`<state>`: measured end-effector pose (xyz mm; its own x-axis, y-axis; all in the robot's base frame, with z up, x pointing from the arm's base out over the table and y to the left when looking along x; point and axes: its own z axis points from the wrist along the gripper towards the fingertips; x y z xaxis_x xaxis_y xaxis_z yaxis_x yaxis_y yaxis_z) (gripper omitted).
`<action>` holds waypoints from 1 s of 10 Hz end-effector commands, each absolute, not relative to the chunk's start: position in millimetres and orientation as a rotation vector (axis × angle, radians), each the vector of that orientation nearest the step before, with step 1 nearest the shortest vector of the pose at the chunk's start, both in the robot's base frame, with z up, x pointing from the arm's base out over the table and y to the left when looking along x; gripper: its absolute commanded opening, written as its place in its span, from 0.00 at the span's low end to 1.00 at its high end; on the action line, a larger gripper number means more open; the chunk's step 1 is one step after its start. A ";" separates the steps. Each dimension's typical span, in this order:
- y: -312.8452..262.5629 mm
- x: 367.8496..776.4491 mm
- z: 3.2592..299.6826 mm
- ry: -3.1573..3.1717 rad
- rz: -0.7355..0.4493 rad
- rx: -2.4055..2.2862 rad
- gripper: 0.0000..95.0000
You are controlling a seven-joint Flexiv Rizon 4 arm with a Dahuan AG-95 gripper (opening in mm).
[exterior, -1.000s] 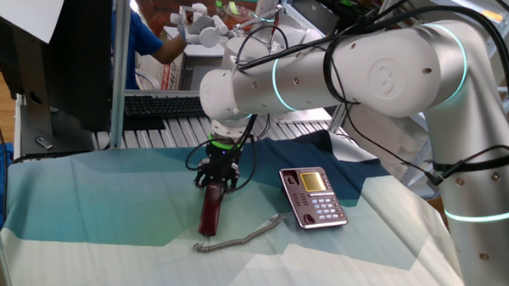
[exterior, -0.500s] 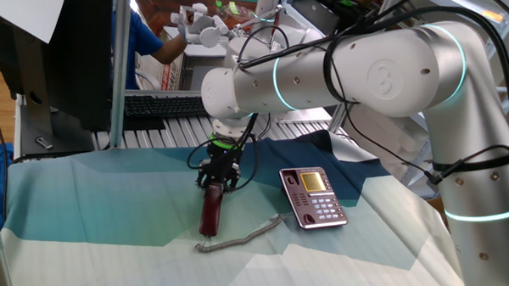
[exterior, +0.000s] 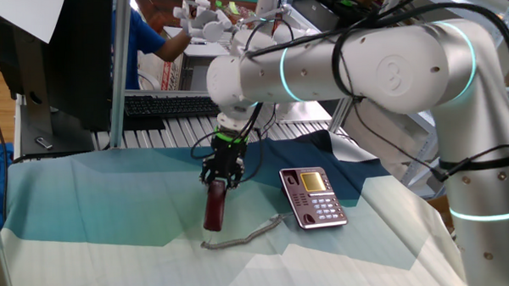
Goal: Place the handset of the telephone on the corresponding phone cradle
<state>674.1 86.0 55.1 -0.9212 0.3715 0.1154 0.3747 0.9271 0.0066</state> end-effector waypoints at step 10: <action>29.6 666.0 107.4 -3.038 0.049 -0.187 0.00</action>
<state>663.7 31.6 107.1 -0.9865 0.1358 0.0914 0.1329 0.9904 -0.0371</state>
